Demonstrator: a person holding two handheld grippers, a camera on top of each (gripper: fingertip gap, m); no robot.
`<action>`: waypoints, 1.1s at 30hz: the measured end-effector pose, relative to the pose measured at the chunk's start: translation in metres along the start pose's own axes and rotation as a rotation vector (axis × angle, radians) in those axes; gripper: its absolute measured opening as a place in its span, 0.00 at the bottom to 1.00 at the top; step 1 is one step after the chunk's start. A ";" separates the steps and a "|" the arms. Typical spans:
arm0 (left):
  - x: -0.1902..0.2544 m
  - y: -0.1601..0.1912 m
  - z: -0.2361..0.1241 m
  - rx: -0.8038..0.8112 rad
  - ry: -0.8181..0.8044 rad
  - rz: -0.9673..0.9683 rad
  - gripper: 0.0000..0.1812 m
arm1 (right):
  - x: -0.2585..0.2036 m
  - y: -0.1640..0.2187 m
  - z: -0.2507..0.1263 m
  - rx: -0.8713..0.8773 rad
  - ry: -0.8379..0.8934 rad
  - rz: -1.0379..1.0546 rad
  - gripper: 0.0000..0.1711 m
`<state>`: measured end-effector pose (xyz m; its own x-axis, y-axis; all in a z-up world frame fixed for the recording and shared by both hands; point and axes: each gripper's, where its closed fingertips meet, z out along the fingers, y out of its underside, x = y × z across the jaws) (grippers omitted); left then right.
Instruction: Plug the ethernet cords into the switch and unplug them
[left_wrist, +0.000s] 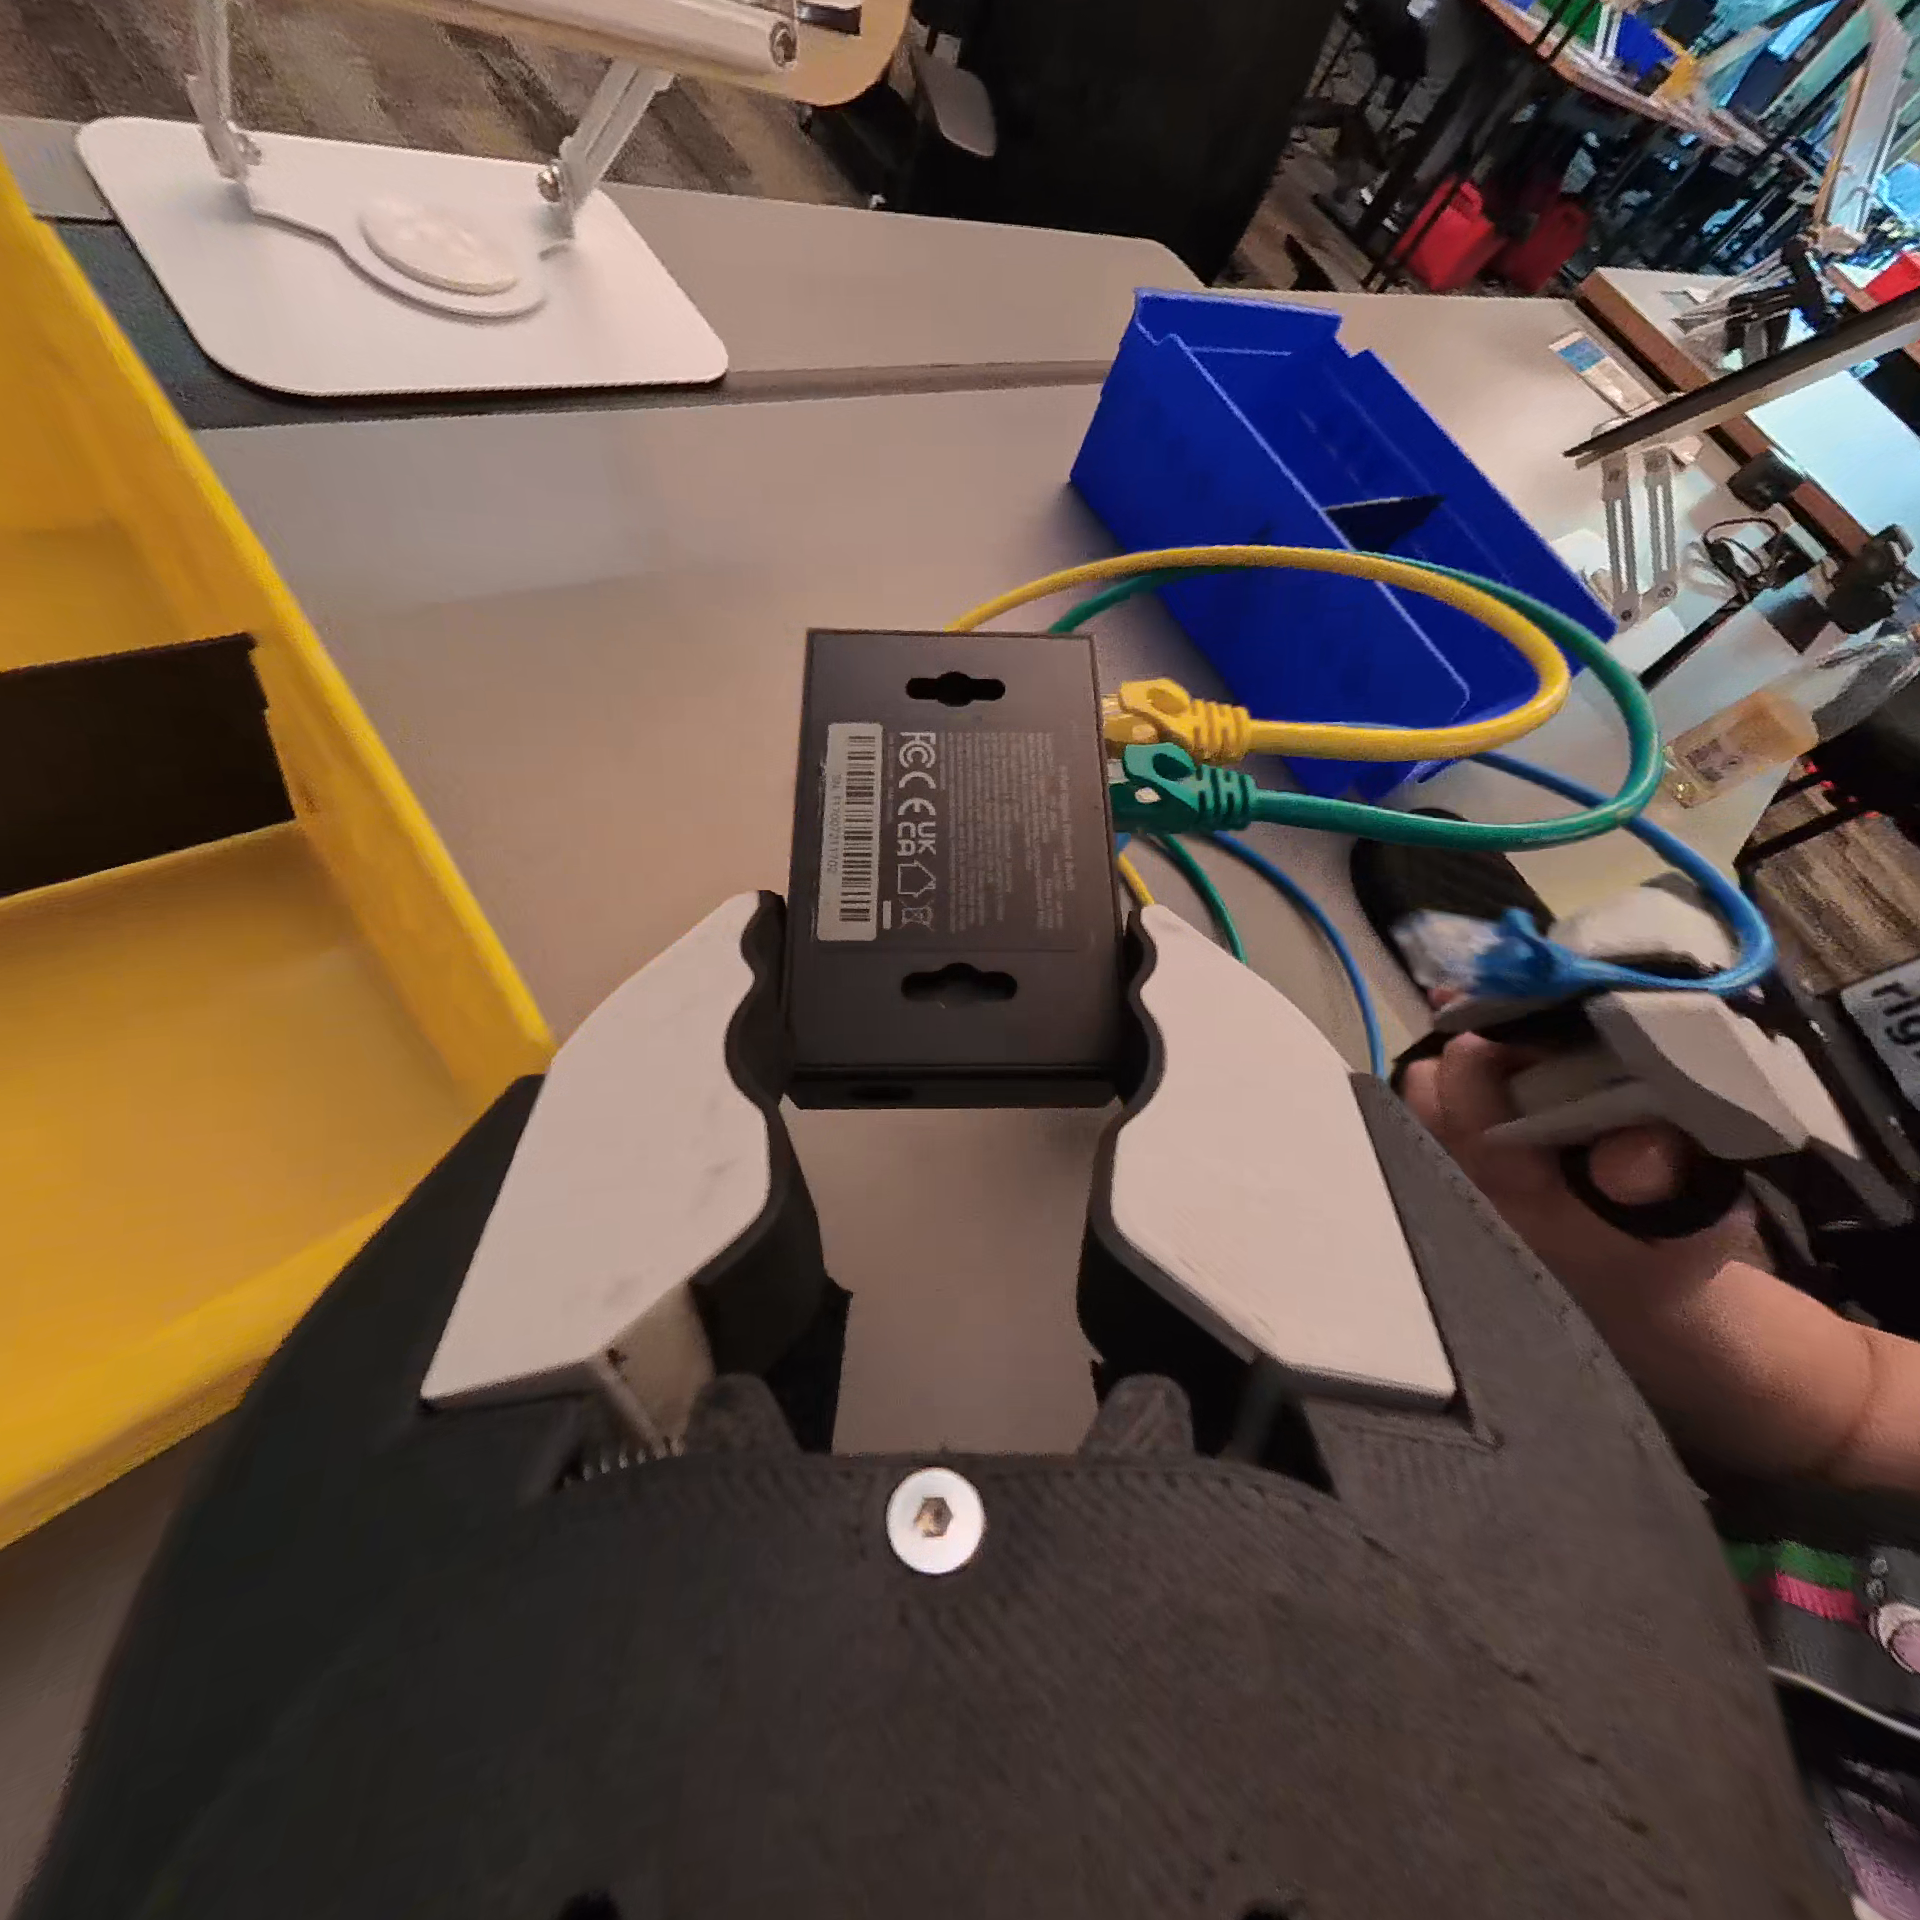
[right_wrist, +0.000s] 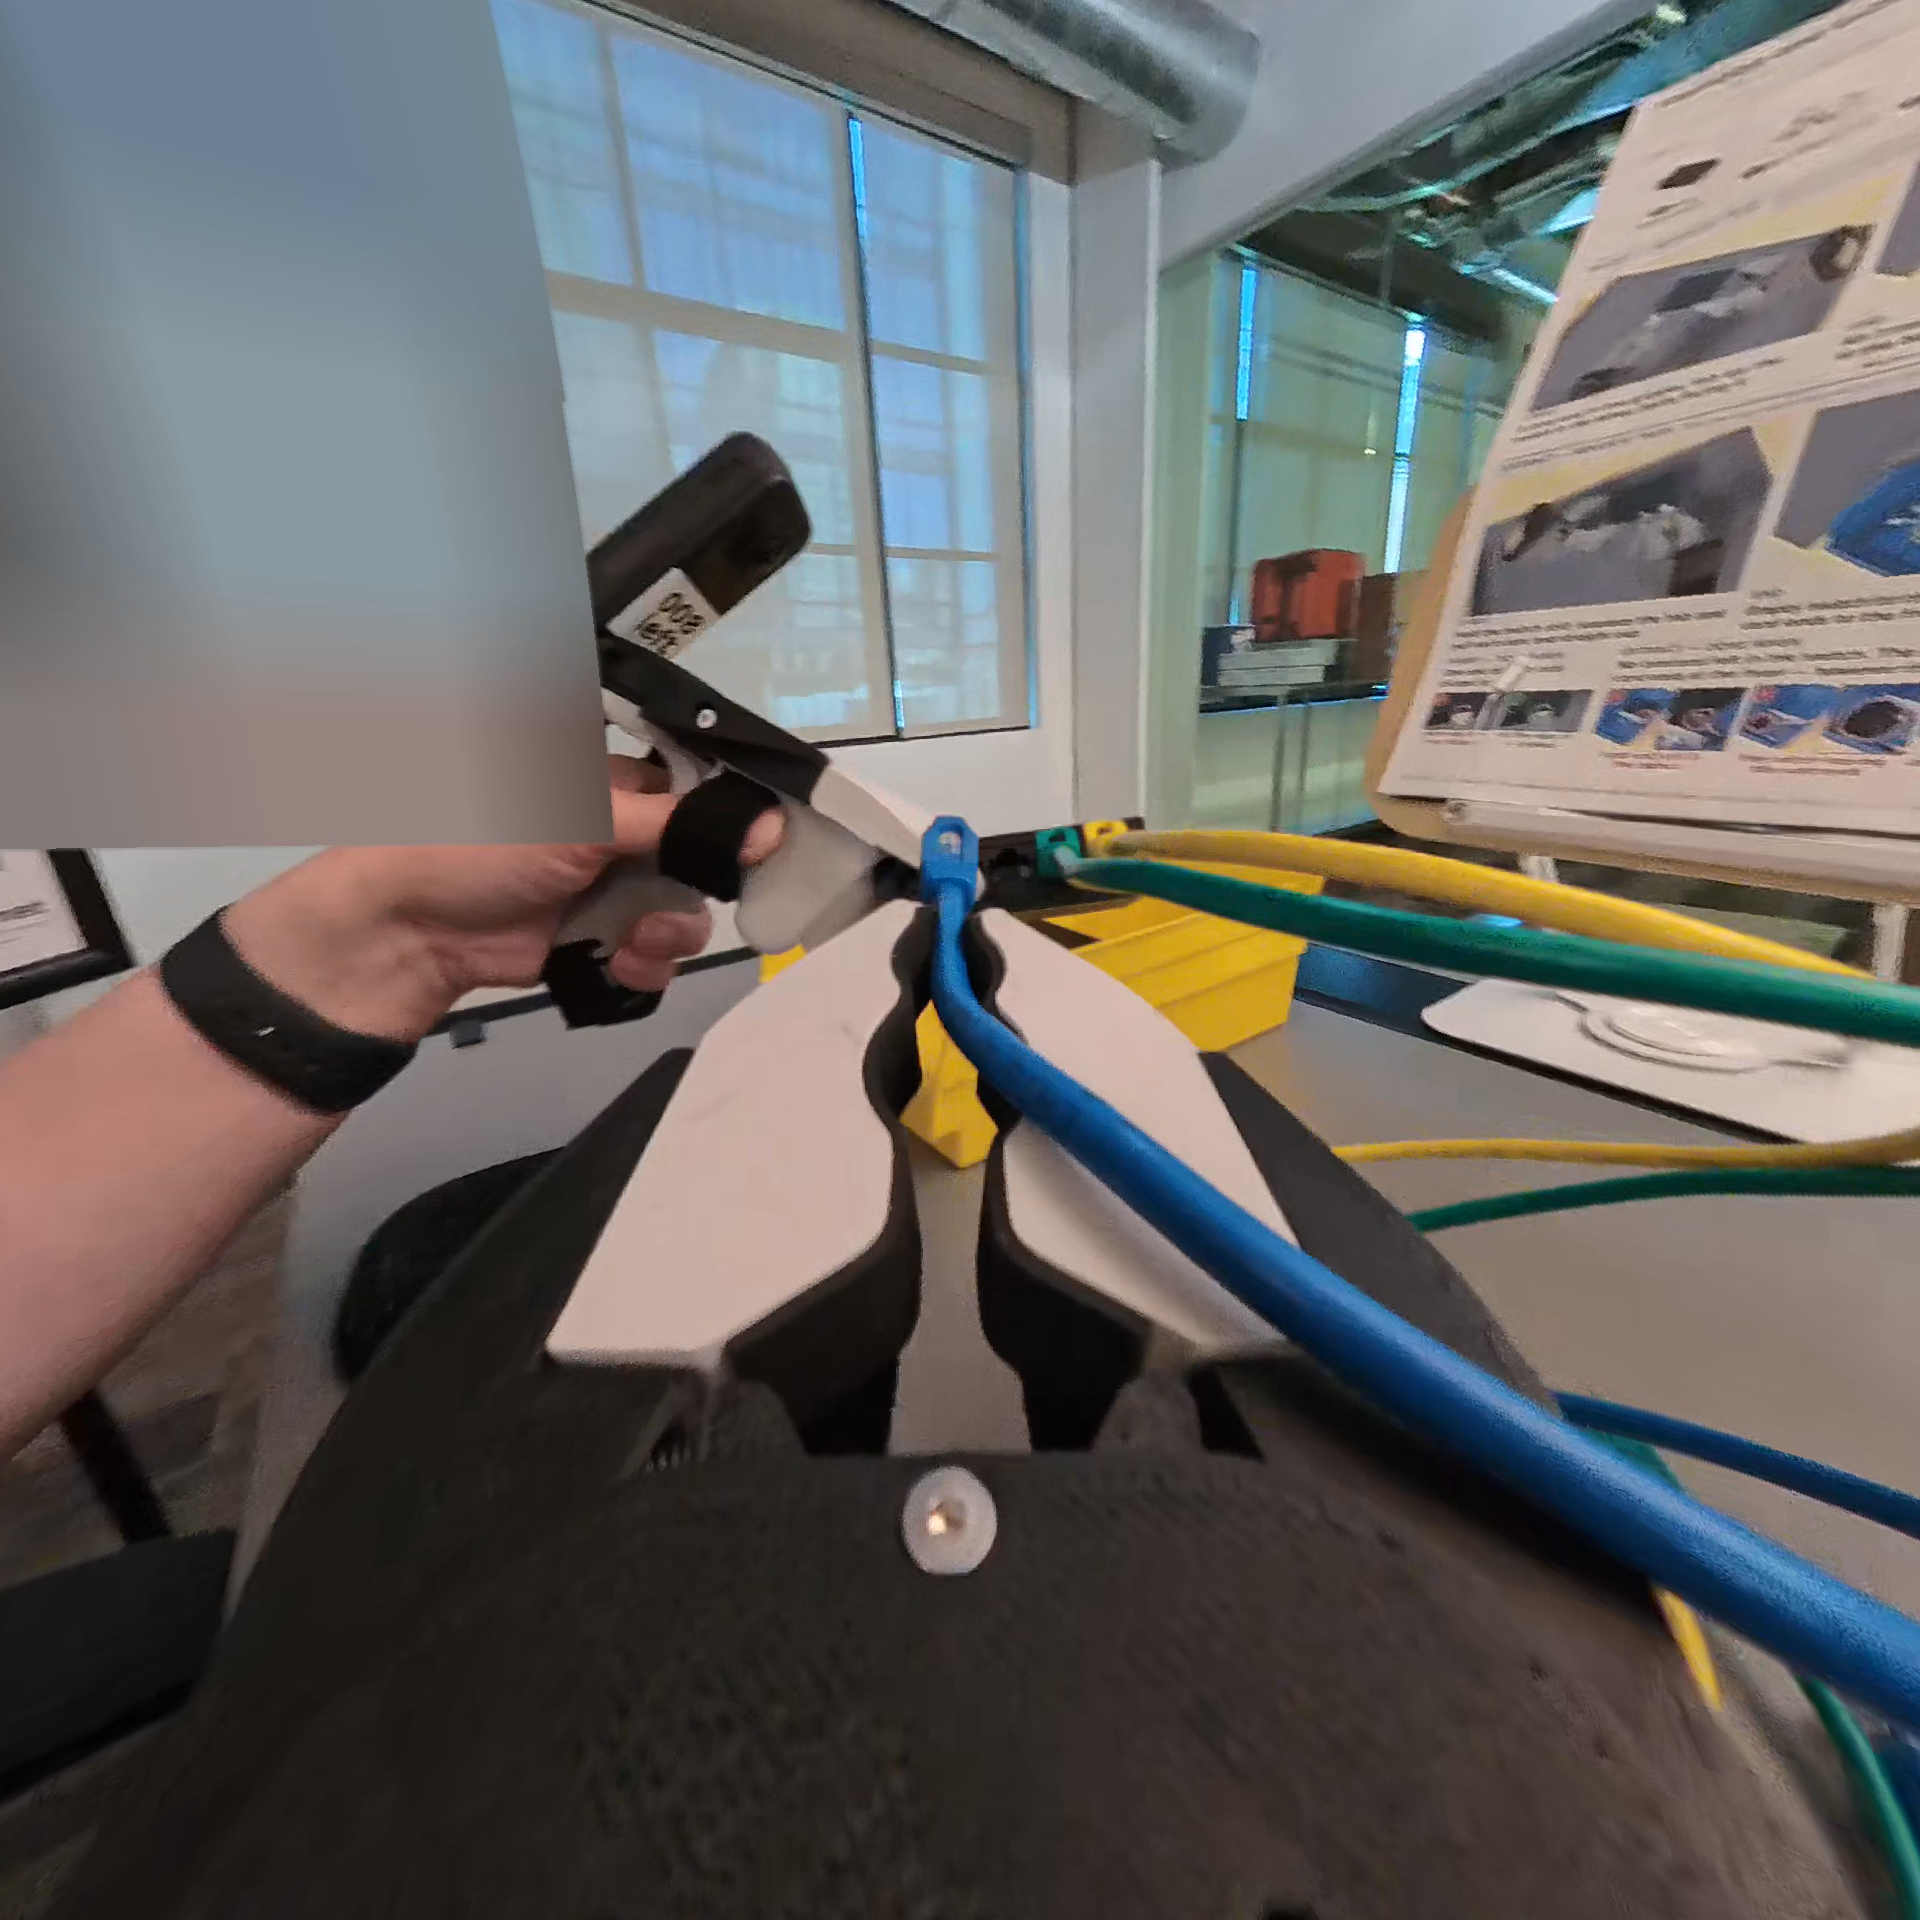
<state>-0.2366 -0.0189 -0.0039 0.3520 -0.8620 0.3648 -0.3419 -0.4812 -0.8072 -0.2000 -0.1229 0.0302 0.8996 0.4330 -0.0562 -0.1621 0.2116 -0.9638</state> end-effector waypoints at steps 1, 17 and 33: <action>0.003 -0.001 0.002 0.001 0.006 0.003 0.33 | 0.003 0.001 0.004 -0.008 0.013 -0.005 0.04; 0.021 -0.004 0.004 0.008 0.023 0.094 0.33 | 0.016 0.012 0.027 -0.101 0.044 -0.202 0.04; 0.046 -0.031 -0.009 0.168 -0.183 0.490 0.33 | 0.016 -0.009 0.021 -0.001 0.062 -0.335 0.04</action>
<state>-0.2177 -0.0449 0.0423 0.3376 -0.9297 -0.1475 -0.3652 0.0150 -0.9308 -0.1926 -0.0995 0.0434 0.9259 0.2854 0.2474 0.1467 0.3320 -0.9318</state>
